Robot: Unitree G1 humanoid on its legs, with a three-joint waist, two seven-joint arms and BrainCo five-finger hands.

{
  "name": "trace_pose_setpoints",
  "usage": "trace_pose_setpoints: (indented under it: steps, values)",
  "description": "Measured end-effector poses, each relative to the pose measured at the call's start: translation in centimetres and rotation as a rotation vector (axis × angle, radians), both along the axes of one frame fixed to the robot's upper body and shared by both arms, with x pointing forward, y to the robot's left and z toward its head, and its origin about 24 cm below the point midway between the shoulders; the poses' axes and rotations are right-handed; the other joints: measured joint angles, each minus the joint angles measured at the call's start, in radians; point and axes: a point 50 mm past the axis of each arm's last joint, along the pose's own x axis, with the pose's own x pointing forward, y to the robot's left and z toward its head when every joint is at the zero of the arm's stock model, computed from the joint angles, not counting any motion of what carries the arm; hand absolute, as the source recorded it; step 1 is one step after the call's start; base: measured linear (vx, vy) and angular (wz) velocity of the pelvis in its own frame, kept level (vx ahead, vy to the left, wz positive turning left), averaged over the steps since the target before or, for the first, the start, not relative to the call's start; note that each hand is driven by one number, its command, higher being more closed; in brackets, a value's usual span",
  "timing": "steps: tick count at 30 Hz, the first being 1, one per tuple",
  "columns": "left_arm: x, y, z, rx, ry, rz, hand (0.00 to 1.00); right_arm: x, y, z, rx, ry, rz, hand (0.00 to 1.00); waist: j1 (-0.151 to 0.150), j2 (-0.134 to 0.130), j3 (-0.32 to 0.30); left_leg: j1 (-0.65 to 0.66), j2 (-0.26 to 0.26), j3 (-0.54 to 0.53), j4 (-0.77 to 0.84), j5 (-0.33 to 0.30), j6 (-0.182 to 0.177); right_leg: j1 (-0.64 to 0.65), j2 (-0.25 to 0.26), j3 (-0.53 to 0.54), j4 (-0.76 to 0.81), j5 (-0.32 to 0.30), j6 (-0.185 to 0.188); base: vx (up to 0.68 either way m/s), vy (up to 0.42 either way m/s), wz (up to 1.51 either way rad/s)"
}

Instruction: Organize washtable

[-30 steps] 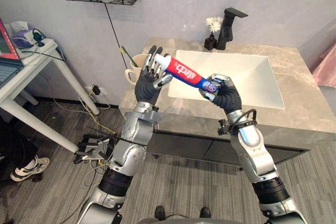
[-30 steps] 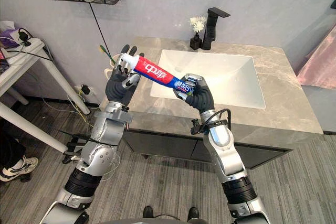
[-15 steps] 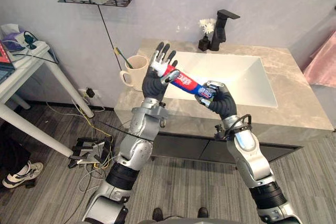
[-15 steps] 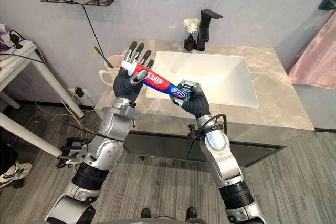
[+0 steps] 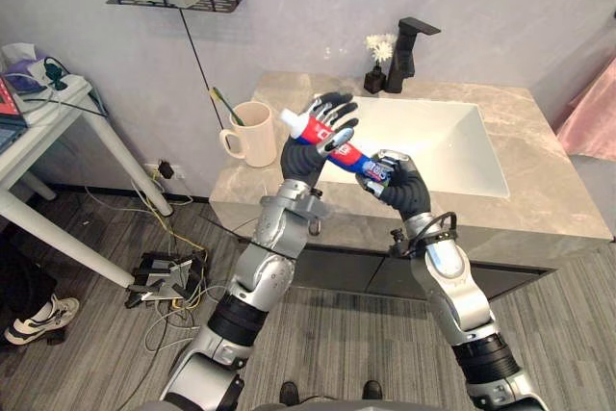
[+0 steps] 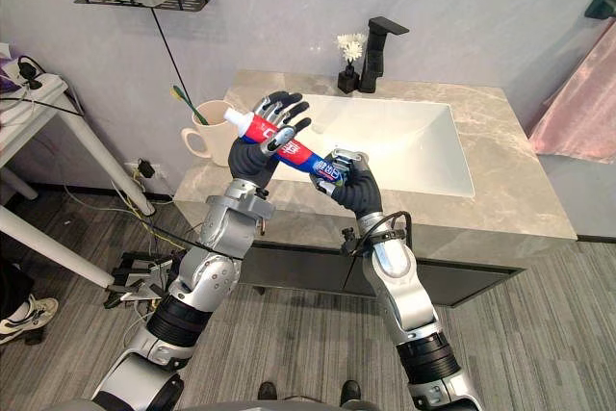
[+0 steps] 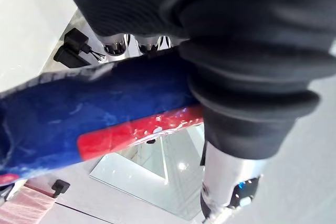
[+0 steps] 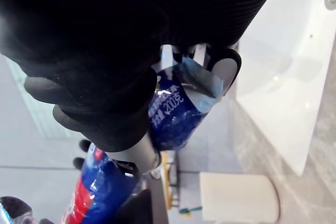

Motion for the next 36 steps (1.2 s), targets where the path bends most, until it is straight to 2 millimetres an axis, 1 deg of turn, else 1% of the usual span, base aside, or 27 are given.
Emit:
trace_pose_setpoints:
  steps: [2,10,11,16,18,19,20,22,24,25,27,30,31,33,36]
  values:
    - [0.0,0.0,0.0,-0.002,0.0,0.001,1.0,0.0,0.0,-0.1,0.001,0.003,0.001,1.0,0.0,0.0,0.0,0.0,0.0,0.0,0.0,0.0,0.0,0.0,0.0,0.0,0.0,0.0,0.0,0.0,0.0,0.0]
    - [0.1,0.0,0.2,-0.036,0.012,0.019,1.0,-0.4,1.2,-0.8,0.028,0.032,0.035,1.0,0.0,0.0,0.0,0.003,0.001,0.005,0.0,0.0,0.0,0.001,0.001,0.005,0.0,0.001,0.0,0.0,0.0,-0.01]
    - [0.1,0.0,0.2,-0.036,0.012,0.02,1.0,-0.4,1.2,-0.8,0.03,0.033,0.035,0.0,0.0,0.0,0.0,0.004,0.001,0.006,0.0,0.0,0.0,0.001,0.002,0.006,0.0,0.001,-0.001,0.0,0.0,-0.04]
    - [0.4,0.9,0.3,-0.031,0.002,0.063,1.0,-0.3,1.3,-1.0,0.049,0.046,0.055,0.0,0.0,0.0,0.0,0.008,0.002,0.016,0.0,0.0,0.0,0.001,0.003,0.016,0.0,0.004,-0.001,0.0,0.0,-0.06]
    - [1.0,2.8,1.0,-0.053,-0.013,0.136,1.0,-0.2,1.1,-1.4,0.098,0.078,0.069,0.0,-0.004,0.0,0.0,0.01,0.004,0.023,-0.001,0.0,0.0,0.0,0.004,0.023,-0.001,0.006,-0.002,-0.02,-0.002,-0.08]
    - [1.2,3.4,1.3,-0.054,-0.025,0.155,1.0,-0.2,1.0,-1.5,0.106,0.083,0.072,0.0,-0.005,0.0,0.0,0.01,0.004,0.024,-0.001,0.0,0.0,0.0,0.004,0.023,-0.002,0.007,-0.002,-0.04,-0.008,-0.07]
    - [1.6,4.7,2.3,-0.046,-0.06,0.203,1.0,-0.3,0.9,-1.7,0.144,0.096,0.088,0.0,-0.007,0.0,0.0,0.01,0.005,0.026,-0.001,0.0,0.0,0.002,0.006,0.024,-0.009,0.012,-0.004,-0.03,-0.009,-0.05]
    - [2.0,5.6,3.8,-0.029,-0.112,0.238,1.0,-0.5,0.8,-2.0,0.175,0.113,0.105,0.0,-0.008,0.0,0.0,0.007,0.005,0.029,-0.001,0.0,0.0,0.001,0.007,0.025,-0.015,0.016,-0.005,-0.02,-0.006,-0.03]
    - [2.4,6.3,6.6,0.001,-0.215,0.267,1.0,-1.5,0.9,-3.5,0.235,0.18,0.139,0.0,-0.007,-0.001,0.0,0.006,0.006,0.029,-0.001,-0.001,-0.001,0.0,0.007,0.024,-0.015,0.016,-0.005,0.0,0.0,0.0]
    - [2.6,6.3,7.3,0.013,-0.24,0.273,1.0,-1.9,1.0,-3.9,0.247,0.199,0.154,0.0,-0.007,-0.001,0.0,0.005,0.006,0.028,-0.001,-0.001,-0.001,0.0,0.007,0.024,-0.015,0.016,-0.005,0.0,0.0,0.0]
    - [3.4,6.2,9.9,0.055,-0.311,0.283,1.0,-3.1,1.6,-5.4,0.264,0.263,0.2,0.0,-0.011,-0.001,0.0,0.001,0.003,0.027,-0.001,-0.001,-0.001,-0.004,0.005,0.023,-0.015,0.016,-0.005,0.0,0.0,0.0]
    - [4.2,6.0,11.8,0.102,-0.355,0.304,1.0,-4.2,2.0,-6.6,0.273,0.317,0.236,0.0,-0.021,-0.001,-0.001,-0.006,0.0,0.025,-0.001,0.0,-0.001,-0.011,0.003,0.023,-0.015,0.016,-0.005,0.0,0.0,0.0]
    - [4.7,6.0,12.2,0.134,-0.362,0.316,1.0,-4.9,2.4,-7.2,0.272,0.346,0.258,0.0,-0.026,-0.002,-0.004,-0.011,0.001,0.022,-0.001,0.0,0.0,-0.015,0.002,0.024,-0.018,0.016,-0.005,0.0,0.0,0.0]
    - [5.3,5.6,12.3,0.207,-0.358,0.322,1.0,-6.2,2.8,-8.4,0.273,0.409,0.289,0.0,-0.03,-0.005,-0.006,-0.018,0.001,0.017,-0.001,0.0,0.0,-0.018,0.003,0.021,-0.019,0.016,-0.006,0.01,-0.01,0.05]
    - [6.1,5.6,11.2,0.284,-0.323,0.339,1.0,-7.5,3.3,-9.5,0.28,0.47,0.315,0.0,-0.03,-0.006,-0.007,-0.028,0.002,0.013,-0.001,0.0,0.0,-0.028,0.003,0.019,-0.02,0.016,-0.006,0.0,-0.003,0.01]
